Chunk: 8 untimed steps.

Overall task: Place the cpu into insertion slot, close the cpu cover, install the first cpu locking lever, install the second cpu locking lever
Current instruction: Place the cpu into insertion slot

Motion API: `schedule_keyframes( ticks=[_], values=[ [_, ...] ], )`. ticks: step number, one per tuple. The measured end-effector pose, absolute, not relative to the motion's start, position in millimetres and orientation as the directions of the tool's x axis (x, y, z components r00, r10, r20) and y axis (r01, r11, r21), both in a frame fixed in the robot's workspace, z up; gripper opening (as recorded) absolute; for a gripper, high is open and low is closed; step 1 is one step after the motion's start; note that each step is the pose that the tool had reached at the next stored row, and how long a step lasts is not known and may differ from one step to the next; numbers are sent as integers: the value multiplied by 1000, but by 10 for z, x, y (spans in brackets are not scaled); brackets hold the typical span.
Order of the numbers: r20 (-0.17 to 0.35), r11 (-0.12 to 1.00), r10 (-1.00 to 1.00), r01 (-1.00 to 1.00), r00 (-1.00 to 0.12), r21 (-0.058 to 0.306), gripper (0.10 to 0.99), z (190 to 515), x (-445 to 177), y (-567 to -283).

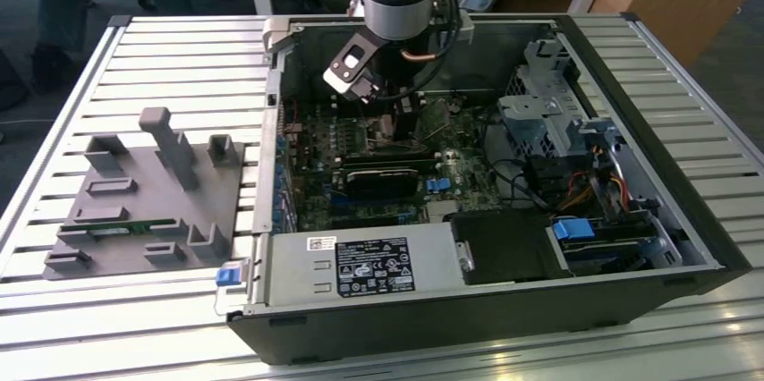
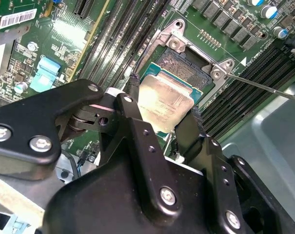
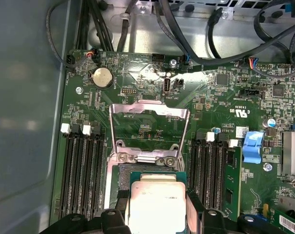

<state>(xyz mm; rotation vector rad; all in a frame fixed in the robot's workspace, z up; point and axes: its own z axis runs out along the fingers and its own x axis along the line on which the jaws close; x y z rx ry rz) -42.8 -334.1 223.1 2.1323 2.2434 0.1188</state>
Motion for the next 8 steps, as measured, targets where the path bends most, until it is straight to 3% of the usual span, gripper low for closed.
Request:
schedule_keyframes(
  ticks=[8],
  values=[
    [21, 50, 998, 995, -52, 86, 541, 2212, -428, -3341]
  ],
)
